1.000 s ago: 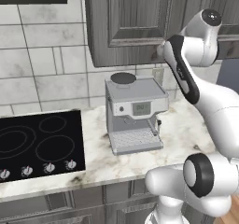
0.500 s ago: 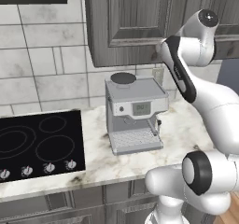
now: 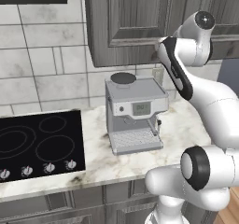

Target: Open the cabinet, pick the kettle from the cabinet, and place it in the sink.

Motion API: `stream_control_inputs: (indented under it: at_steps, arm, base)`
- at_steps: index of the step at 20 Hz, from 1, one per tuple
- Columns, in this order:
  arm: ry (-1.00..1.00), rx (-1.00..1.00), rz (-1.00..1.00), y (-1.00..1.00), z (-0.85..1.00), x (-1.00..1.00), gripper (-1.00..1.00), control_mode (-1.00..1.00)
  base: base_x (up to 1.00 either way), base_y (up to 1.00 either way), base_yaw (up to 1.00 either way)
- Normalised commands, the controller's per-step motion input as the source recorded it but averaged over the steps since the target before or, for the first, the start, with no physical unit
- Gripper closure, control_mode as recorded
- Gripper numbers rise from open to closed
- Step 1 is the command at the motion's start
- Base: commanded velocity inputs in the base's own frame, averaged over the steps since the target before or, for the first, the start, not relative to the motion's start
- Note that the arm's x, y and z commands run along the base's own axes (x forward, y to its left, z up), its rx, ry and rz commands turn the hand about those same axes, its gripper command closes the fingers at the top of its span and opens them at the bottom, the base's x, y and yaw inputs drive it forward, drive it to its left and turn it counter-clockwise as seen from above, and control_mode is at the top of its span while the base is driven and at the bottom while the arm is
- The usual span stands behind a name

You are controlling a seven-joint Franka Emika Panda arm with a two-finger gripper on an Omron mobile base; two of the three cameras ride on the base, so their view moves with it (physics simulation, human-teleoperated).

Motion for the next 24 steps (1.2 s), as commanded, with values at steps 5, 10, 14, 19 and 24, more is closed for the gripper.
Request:
stream_control_inputs:
  at_steps: [5,10,14,19,24]
  arm:
    - [0.00,0.00,0.00,-0.09,0.18,0.18,-1.00,-1.00]
    - [0.00,0.00,-0.01,-0.08,0.22,0.11,-1.00,-1.00]
    - [0.00,0.00,-0.07,-0.12,0.31,0.00,-1.00,-1.00]
    - [0.00,0.00,-0.06,-0.09,0.36,0.00,-1.00,-1.00]
    - [0.00,0.01,0.00,-0.07,0.32,-0.05,-1.00,-1.00]
  base:
    - [0.00,0.00,0.00]
    - [0.00,0.00,0.00]
    - [0.00,0.00,0.00]
    - [0.00,0.00,0.00]
    - [0.00,0.00,0.00]
